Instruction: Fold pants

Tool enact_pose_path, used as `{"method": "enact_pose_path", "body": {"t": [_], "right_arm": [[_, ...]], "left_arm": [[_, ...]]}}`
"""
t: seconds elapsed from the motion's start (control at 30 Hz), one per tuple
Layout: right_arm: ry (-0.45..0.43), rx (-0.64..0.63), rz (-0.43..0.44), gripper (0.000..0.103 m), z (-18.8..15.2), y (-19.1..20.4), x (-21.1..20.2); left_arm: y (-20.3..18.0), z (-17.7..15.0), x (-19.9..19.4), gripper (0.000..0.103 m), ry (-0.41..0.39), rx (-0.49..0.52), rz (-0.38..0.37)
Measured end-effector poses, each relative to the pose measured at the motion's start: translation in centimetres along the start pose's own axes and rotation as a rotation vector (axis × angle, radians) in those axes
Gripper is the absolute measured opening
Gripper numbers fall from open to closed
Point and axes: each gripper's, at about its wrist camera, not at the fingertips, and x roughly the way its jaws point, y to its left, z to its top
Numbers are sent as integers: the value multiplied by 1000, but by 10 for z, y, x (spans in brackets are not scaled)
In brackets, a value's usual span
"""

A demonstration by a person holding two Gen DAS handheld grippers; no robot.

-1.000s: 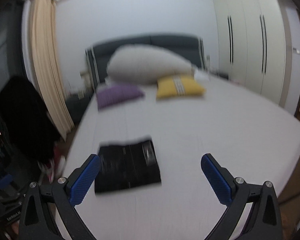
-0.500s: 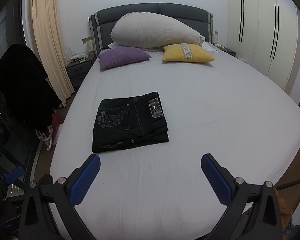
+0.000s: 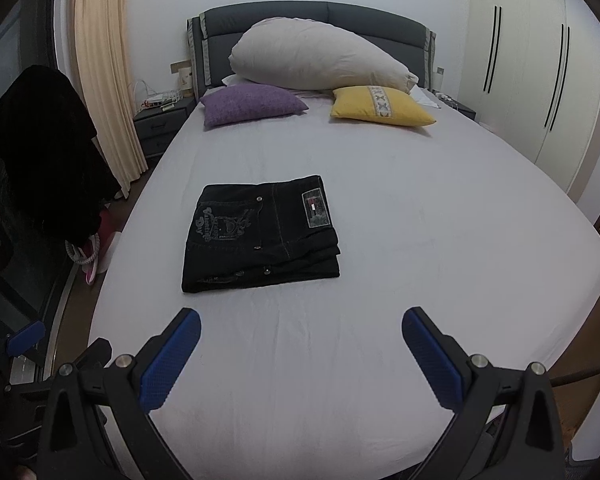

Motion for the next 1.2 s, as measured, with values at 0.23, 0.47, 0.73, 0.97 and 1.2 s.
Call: {"method": "enact_pose_path", "body": {"t": [0.23,0.47,0.73,0.97,1.2], "right_arm": [[13,0,2,103,-1,0,2],[25,-9,5,103,-3,2,5],[30,-17,7,103,-5,5,5],[32,-24,11,103,-6,8,6],[33,-26,12,103,-7,10,6]], "left_arm": [[-2,-3,5,103,7,1,4],[0,-3,8,103,10,3,5],[1,-2,9,103,11,4,3],[2,-2,8,103,10,6,3],[3,-4,9,103,12,4,3]]}}
